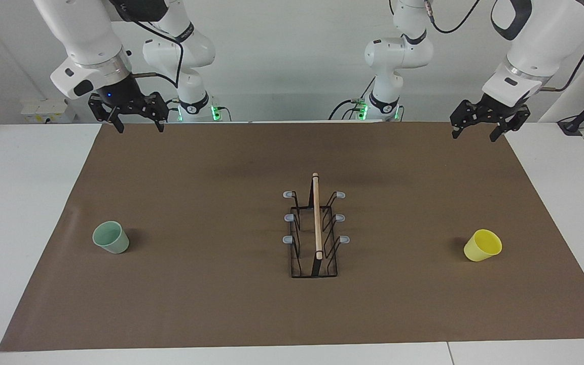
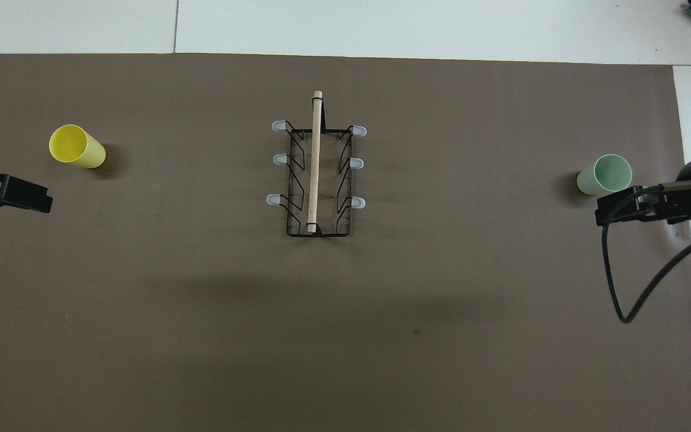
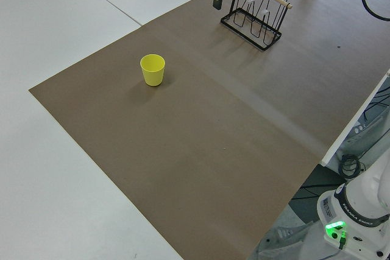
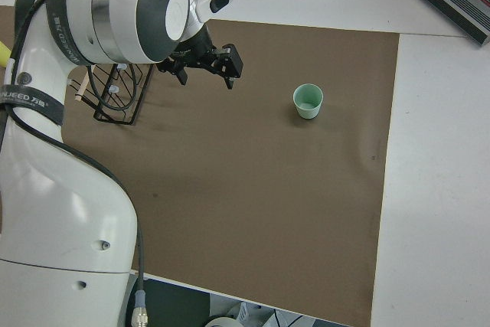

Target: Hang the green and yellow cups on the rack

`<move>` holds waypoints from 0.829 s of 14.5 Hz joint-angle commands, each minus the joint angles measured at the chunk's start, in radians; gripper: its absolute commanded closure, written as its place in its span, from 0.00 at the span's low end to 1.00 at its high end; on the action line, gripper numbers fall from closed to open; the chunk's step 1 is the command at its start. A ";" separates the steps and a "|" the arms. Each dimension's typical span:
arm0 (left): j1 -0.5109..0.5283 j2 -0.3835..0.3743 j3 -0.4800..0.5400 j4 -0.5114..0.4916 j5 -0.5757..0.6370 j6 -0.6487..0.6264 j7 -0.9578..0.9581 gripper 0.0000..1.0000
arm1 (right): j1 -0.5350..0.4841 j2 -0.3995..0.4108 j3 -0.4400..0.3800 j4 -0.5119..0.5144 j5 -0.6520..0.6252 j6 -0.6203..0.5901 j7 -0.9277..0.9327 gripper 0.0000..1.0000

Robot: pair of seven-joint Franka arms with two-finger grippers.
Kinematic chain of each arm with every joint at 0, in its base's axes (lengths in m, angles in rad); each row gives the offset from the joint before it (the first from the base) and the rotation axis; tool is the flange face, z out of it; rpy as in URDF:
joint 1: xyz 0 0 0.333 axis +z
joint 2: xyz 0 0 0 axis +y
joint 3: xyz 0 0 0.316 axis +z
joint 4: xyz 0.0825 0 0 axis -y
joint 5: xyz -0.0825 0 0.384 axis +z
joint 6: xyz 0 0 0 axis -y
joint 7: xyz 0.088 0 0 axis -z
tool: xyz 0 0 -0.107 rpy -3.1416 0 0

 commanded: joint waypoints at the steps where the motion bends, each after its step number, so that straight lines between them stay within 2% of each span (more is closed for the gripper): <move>1: -0.001 -0.014 0.000 -0.011 0.011 0.012 0.013 0.00 | -0.004 0.009 0.001 0.019 0.020 -0.015 -0.006 0.00; 9: -0.004 -0.016 0.001 -0.015 0.011 0.014 -0.005 0.00 | -0.001 0.004 0.003 0.011 0.023 -0.007 0.017 0.00; 12: 0.001 -0.014 0.001 -0.011 0.011 0.021 -0.004 0.00 | 0.006 -0.019 0.006 -0.056 0.017 0.054 0.011 0.00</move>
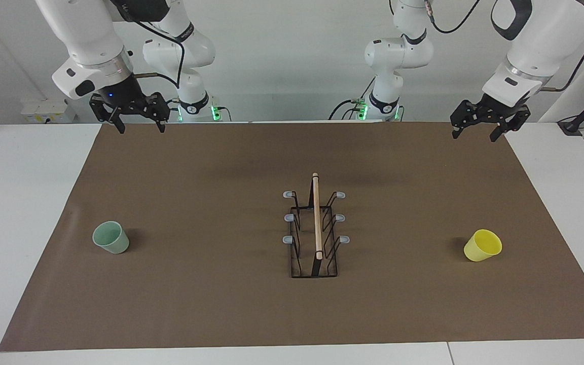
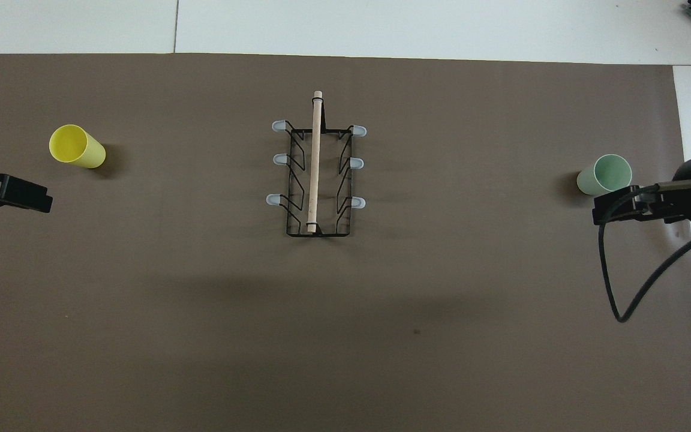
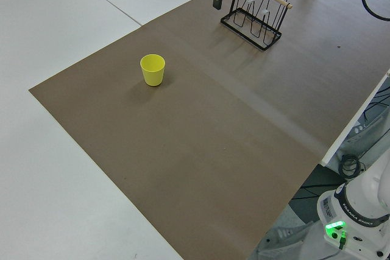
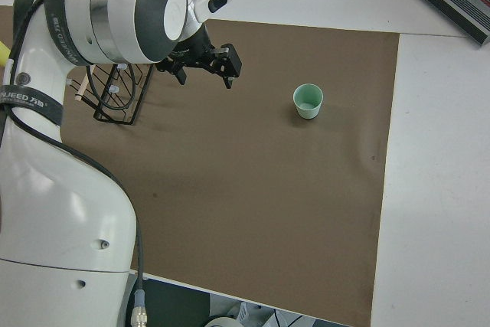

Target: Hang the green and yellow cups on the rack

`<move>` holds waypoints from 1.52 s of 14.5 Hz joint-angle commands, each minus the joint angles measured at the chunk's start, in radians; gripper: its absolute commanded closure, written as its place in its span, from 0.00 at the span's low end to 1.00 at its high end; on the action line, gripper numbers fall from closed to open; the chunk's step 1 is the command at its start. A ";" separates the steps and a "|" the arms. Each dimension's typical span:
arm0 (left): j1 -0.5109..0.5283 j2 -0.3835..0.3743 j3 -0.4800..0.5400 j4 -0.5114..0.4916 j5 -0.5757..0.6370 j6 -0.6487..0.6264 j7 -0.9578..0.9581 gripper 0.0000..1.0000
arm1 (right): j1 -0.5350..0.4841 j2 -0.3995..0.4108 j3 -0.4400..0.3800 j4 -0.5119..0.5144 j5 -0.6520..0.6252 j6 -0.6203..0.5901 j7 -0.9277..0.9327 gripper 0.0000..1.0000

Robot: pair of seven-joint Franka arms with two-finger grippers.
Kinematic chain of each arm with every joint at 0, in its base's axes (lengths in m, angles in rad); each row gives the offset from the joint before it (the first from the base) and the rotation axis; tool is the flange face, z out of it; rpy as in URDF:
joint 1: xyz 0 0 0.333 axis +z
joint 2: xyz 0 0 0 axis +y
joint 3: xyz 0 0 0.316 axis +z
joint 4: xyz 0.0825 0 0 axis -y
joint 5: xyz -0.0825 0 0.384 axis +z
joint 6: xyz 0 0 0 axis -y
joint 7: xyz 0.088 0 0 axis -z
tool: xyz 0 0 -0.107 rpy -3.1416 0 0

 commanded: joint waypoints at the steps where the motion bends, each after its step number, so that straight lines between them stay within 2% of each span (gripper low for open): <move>1: 0.002 -0.011 0.001 -0.009 0.009 0.032 -0.006 0.00 | 0.011 -0.015 0.005 -0.050 0.017 0.041 0.004 0.00; 5: -0.001 0.036 0.011 0.015 -0.012 0.035 -0.034 0.00 | 0.008 0.038 0.003 -0.063 0.005 0.062 -0.021 0.00; 8: 0.005 0.147 0.024 0.138 -0.035 0.015 -0.080 0.00 | 0.010 0.067 0.003 -0.102 -0.015 0.142 -0.053 0.00; 12: -0.007 0.312 0.137 0.294 -0.119 -0.008 -0.146 0.00 | 0.018 0.118 0.005 -0.117 -0.075 0.194 -0.077 0.00; 14: -0.016 0.374 0.178 0.342 -0.172 0.001 -0.286 0.00 | 0.044 0.135 0.005 -0.118 -0.163 0.206 -0.171 0.00; 16: -0.018 0.403 0.234 0.347 -0.253 0.004 -0.420 0.00 | 0.048 0.143 0.005 -0.123 -0.240 0.203 -0.251 0.00; 19: -0.031 0.472 0.304 0.350 -0.308 0.001 -0.590 0.00 | 0.047 0.173 0.005 -0.150 -0.396 0.219 -0.422 0.00; 22: -0.022 0.596 0.321 0.435 -0.354 0.007 -0.854 0.00 | 0.056 0.176 0.005 -0.262 -0.570 0.312 -0.527 0.00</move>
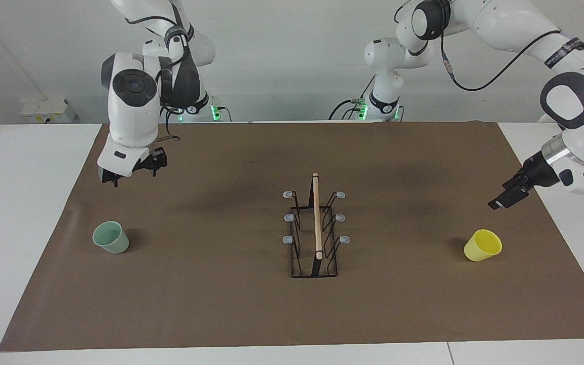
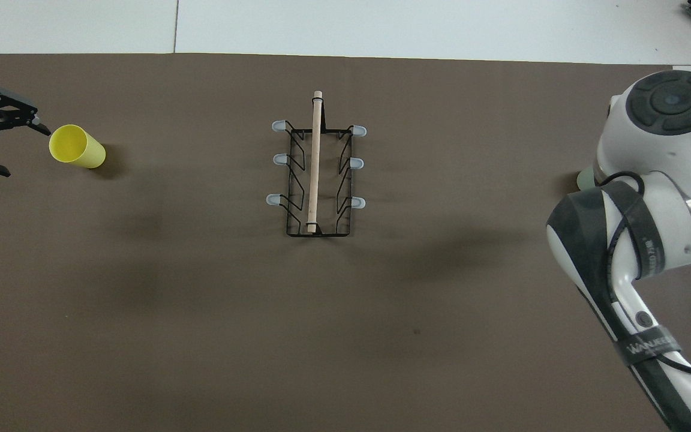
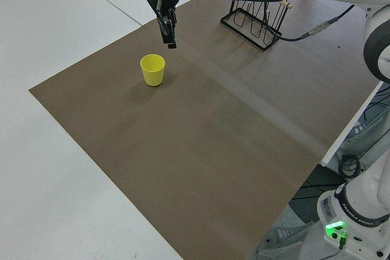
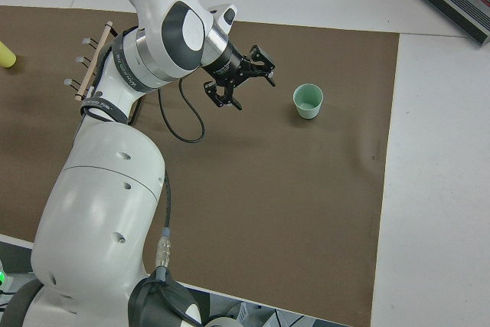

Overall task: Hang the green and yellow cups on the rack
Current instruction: 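Reach the left gripper to the yellow cup while the right gripper reaches the green cup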

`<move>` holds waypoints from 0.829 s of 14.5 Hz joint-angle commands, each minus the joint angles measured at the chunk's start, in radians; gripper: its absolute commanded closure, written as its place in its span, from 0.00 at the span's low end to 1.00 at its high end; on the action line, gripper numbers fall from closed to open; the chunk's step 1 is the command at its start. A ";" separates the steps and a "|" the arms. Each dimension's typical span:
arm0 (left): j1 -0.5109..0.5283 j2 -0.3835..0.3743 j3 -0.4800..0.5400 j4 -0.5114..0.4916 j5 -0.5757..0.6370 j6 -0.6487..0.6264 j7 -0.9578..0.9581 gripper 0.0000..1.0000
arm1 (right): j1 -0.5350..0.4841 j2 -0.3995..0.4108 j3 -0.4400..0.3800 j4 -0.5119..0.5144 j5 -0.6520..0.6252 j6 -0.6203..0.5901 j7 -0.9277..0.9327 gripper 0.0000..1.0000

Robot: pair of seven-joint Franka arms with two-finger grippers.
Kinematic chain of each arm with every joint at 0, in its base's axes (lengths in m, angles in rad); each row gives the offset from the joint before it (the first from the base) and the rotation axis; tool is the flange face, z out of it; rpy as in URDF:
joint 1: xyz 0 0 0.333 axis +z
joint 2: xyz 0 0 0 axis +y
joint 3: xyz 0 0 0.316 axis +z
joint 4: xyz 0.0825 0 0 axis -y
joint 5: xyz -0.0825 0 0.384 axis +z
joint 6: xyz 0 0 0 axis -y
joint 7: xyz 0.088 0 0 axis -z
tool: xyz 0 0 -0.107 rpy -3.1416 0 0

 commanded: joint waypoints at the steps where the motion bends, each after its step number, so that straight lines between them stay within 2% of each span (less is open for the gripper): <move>1: 0.008 0.132 0.033 0.121 -0.068 0.005 -0.213 0.00 | 0.014 -0.016 0.001 -0.130 -0.153 0.122 -0.073 0.00; 4: 0.059 0.192 0.069 0.119 -0.202 0.051 -0.344 0.00 | 0.019 -0.033 0.001 -0.175 -0.204 0.198 -0.111 0.00; 6: 0.069 0.209 0.071 0.106 -0.231 0.123 -0.427 0.00 | 0.007 -0.034 0.001 -0.182 -0.204 0.183 -0.137 0.00; 7: 0.076 0.218 0.071 0.092 -0.260 0.143 -0.447 0.00 | 0.013 -0.031 0.001 -0.190 -0.209 0.144 -0.210 0.00; 9: 0.131 0.269 0.071 0.099 -0.323 0.149 -0.508 0.00 | 0.014 -0.023 0.001 -0.198 -0.321 0.133 -0.414 0.00; 10: 0.137 0.281 0.071 0.093 -0.331 0.171 -0.519 0.00 | 0.019 -0.022 0.001 -0.205 -0.365 0.133 -0.470 0.00; 12: 0.143 0.286 0.074 0.046 -0.430 0.215 -0.568 0.00 | 0.039 0.012 0.001 -0.204 -0.444 0.161 -0.528 0.00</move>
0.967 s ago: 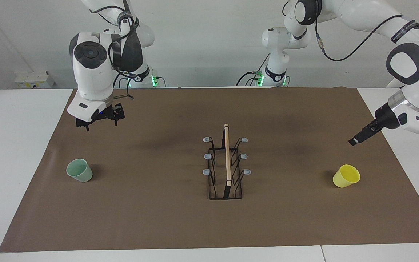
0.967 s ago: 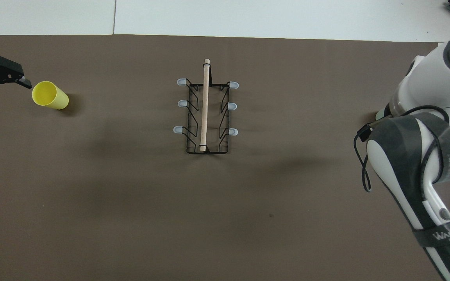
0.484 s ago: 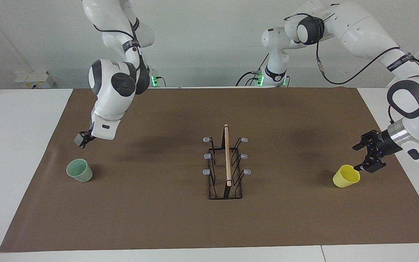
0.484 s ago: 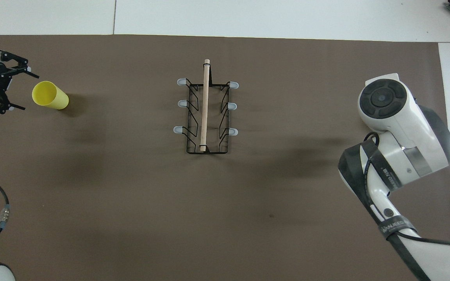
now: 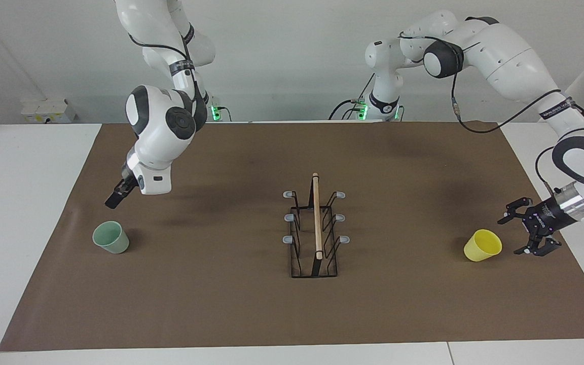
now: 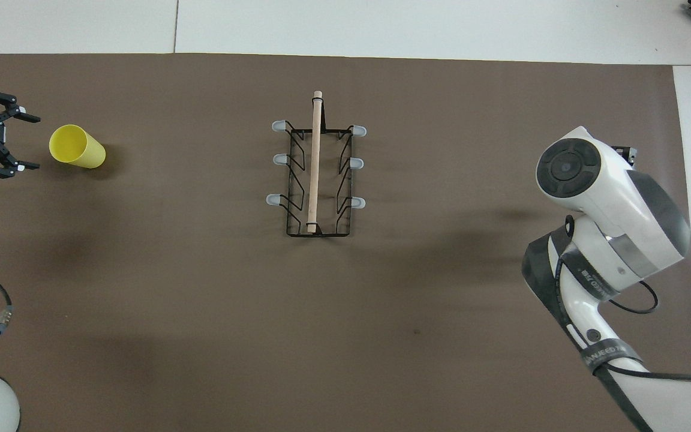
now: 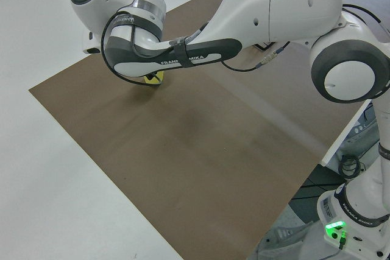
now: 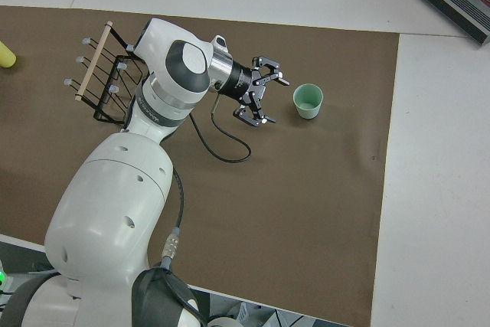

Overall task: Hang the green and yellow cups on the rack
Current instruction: 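Reach the left gripper to the yellow cup while the right gripper reaches the green cup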

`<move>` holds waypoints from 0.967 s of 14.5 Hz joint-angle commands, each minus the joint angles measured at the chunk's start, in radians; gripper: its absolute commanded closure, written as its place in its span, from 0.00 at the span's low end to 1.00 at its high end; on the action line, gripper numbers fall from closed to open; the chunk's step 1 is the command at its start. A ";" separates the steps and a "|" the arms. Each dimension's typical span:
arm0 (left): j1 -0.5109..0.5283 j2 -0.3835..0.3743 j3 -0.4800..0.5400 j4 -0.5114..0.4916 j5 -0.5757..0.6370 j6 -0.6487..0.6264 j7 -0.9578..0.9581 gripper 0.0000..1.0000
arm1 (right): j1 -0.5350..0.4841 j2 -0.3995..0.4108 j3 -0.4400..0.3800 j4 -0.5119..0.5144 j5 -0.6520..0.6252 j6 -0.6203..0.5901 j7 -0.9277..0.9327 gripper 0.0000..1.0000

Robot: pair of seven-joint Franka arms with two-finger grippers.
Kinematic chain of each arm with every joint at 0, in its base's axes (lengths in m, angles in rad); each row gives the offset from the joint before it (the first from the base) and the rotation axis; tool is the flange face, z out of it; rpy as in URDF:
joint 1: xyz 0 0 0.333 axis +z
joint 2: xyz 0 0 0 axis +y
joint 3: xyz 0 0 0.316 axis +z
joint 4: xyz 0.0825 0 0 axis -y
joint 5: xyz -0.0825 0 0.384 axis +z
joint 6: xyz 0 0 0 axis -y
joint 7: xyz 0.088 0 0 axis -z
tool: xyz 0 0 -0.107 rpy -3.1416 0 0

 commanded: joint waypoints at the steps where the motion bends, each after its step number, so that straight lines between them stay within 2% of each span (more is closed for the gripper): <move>1: 0.006 0.015 0.010 -0.045 -0.123 0.040 -0.087 0.00 | 0.024 0.023 0.001 -0.027 -0.109 0.039 -0.075 0.00; 4: 0.017 -0.023 0.013 -0.141 -0.166 0.040 -0.199 0.00 | 0.036 0.101 0.001 -0.029 -0.191 0.067 -0.068 0.00; 7: 0.003 -0.088 0.020 -0.285 -0.279 0.062 -0.183 0.00 | 0.058 0.183 0.001 -0.024 -0.279 0.059 0.019 0.00; 10: 0.000 -0.121 0.018 -0.373 -0.356 0.097 -0.160 0.00 | 0.064 0.226 0.001 -0.029 -0.394 0.073 0.027 0.00; 12: -0.005 -0.157 0.020 -0.488 -0.489 0.155 -0.038 0.00 | 0.072 0.261 0.001 -0.030 -0.457 0.100 0.029 0.00; 14: -0.037 -0.168 0.016 -0.548 -0.546 0.258 -0.016 0.00 | 0.063 0.269 0.001 -0.036 -0.520 0.137 0.041 0.00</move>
